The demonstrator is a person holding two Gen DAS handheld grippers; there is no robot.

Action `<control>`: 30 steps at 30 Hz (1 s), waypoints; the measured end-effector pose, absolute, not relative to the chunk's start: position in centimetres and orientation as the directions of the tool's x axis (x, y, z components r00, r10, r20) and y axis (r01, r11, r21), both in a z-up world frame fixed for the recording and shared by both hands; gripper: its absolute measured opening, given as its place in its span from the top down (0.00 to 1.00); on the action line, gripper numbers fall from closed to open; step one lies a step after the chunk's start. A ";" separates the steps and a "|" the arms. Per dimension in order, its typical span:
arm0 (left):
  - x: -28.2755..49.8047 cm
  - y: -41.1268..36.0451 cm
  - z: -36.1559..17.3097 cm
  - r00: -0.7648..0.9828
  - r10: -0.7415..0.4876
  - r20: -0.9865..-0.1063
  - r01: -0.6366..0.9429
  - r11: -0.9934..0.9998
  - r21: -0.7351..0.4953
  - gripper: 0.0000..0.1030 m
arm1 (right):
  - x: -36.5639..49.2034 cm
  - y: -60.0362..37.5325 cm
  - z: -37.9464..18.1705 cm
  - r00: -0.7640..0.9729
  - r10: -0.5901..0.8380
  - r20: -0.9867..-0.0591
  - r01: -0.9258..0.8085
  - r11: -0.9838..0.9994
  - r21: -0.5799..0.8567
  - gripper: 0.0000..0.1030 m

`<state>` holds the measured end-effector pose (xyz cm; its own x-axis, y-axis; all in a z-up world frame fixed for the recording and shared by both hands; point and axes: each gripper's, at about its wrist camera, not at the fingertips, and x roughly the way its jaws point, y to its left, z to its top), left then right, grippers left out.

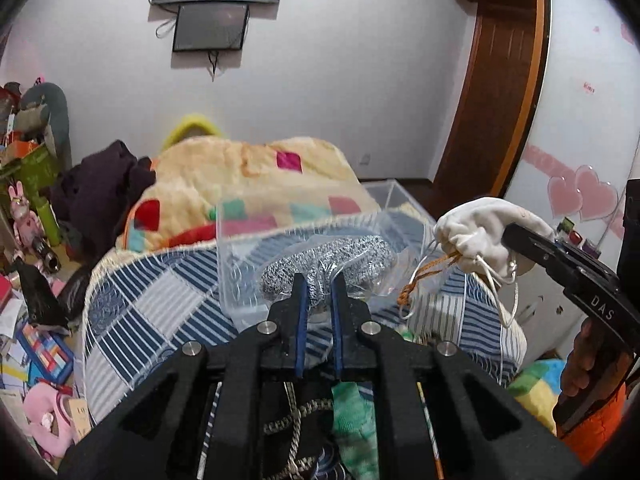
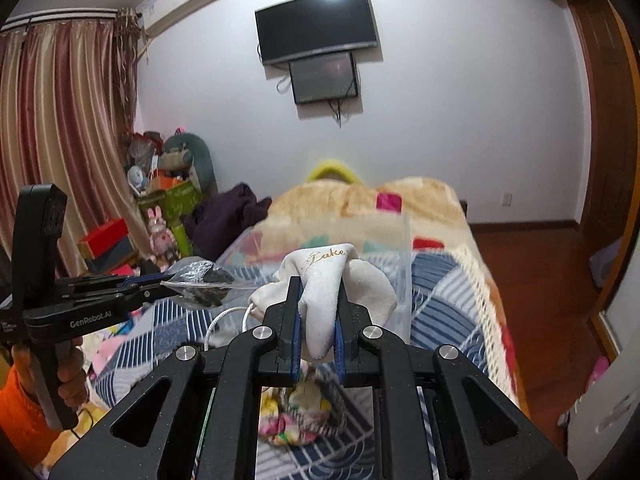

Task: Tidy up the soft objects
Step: 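Drop the scrubber into the clear box with the left tool while the right tool drops the pouch in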

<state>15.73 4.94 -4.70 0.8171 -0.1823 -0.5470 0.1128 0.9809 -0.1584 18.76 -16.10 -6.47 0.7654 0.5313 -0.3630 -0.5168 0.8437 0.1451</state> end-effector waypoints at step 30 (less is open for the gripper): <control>28.0 4.3 -10.8 0.670 -0.066 -0.740 0.106 0.994 0.007 0.90 | 29.4 -8.8 -10.8 0.662 0.430 -0.614 -0.510 0.859 0.051 0.89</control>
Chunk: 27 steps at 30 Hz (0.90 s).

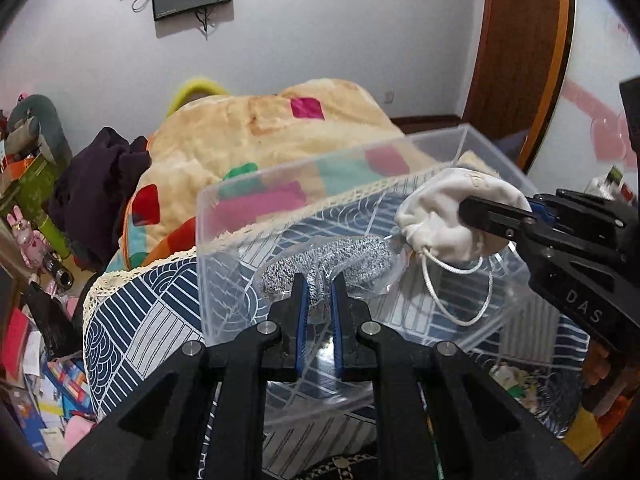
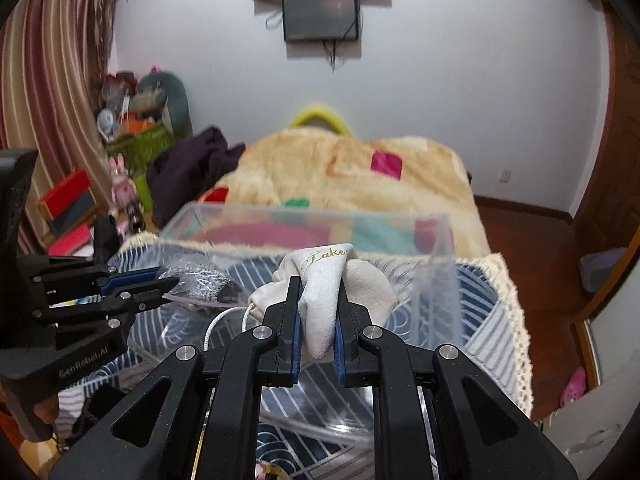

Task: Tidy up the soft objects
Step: 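Drop the scrubber into the clear box with the left tool while the right tool drops the pouch in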

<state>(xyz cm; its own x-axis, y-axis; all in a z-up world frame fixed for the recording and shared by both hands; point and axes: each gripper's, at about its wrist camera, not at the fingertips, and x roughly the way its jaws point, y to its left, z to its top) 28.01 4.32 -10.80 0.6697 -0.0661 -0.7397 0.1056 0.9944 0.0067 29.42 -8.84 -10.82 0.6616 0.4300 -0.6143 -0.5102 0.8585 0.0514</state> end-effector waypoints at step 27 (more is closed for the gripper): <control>19.4 4.5 -3.7 0.806 -0.079 -0.586 0.110 0.994 0.018 0.04 | 22.9 -12.8 -5.2 0.755 0.476 -0.452 -0.533 0.846 0.001 0.38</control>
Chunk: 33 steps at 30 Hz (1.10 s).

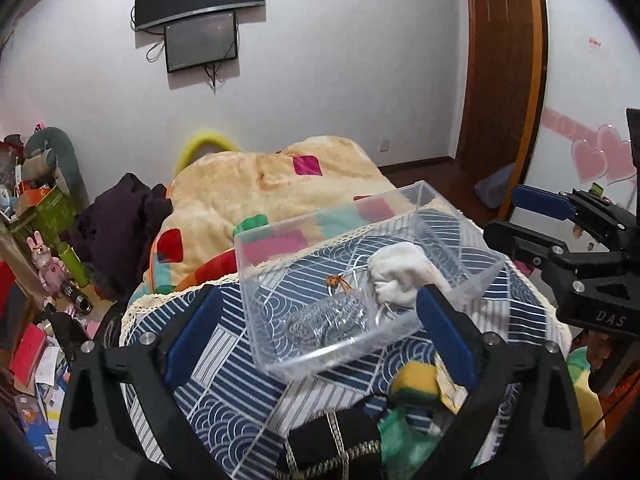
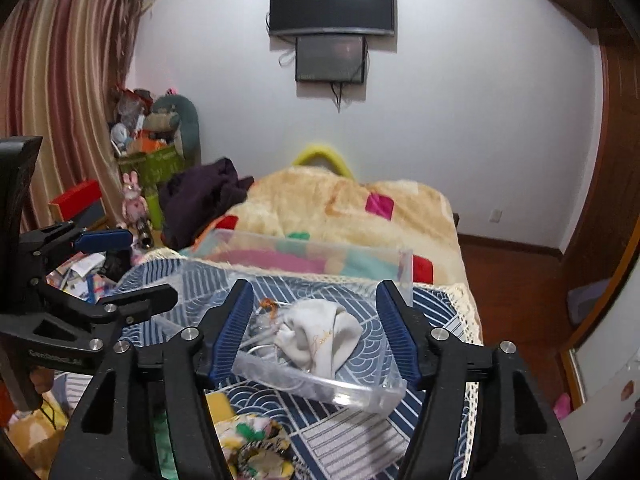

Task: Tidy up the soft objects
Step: 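Drop the scrubber into the clear box with the left tool while the right tool drops the pouch in, then grasp the black chain cap with the left tool while the right tool grasps the beaded bracelet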

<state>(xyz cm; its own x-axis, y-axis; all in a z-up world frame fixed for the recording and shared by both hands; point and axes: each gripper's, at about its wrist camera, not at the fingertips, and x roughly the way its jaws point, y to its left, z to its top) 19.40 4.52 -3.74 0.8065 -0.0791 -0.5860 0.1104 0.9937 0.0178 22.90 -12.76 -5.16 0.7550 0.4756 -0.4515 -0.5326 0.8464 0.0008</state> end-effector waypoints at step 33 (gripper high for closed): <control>15.5 8.2 -15.7 0.586 -0.166 -0.793 0.081 0.986 -0.146 0.64 | 21.5 -15.1 -16.7 0.560 0.462 -0.688 -0.521 0.842 0.141 0.90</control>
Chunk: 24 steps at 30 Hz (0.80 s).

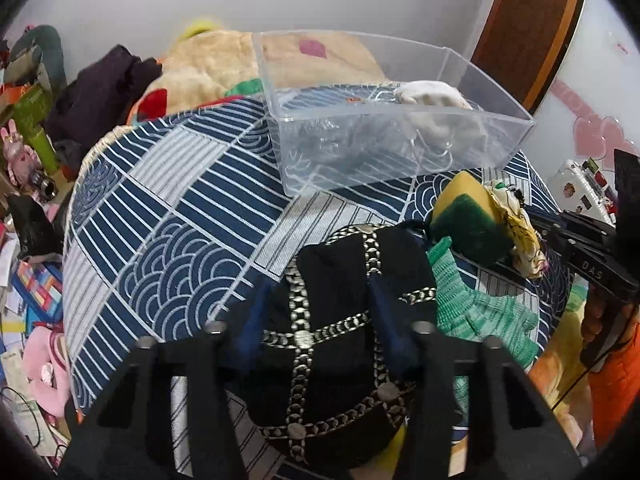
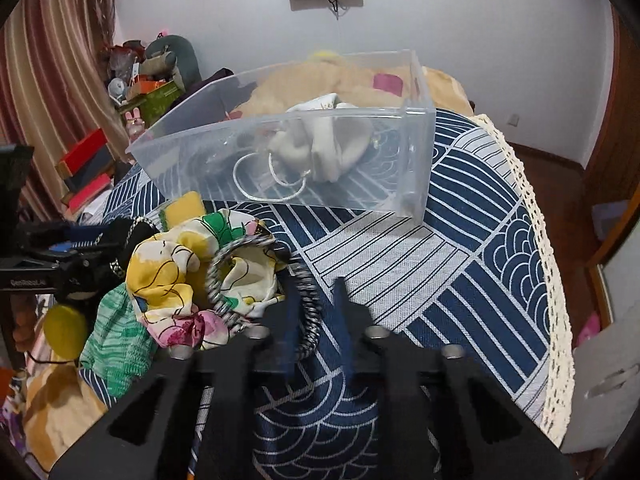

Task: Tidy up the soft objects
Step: 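Grasp the black chain cap with the left tool while the right tool grasps the beaded bracelet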

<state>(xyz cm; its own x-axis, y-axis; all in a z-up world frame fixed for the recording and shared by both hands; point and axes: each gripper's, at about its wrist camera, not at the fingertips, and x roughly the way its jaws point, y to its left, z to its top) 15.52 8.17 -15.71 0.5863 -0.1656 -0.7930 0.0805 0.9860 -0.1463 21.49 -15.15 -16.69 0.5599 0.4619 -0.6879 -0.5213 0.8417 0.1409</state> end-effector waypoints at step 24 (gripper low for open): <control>15.1 8.8 -5.9 0.813 -0.131 -0.568 0.074 0.990 -0.123 0.88 | 20.0 -15.4 -8.9 0.716 0.524 -0.461 -0.539 0.835 0.111 0.93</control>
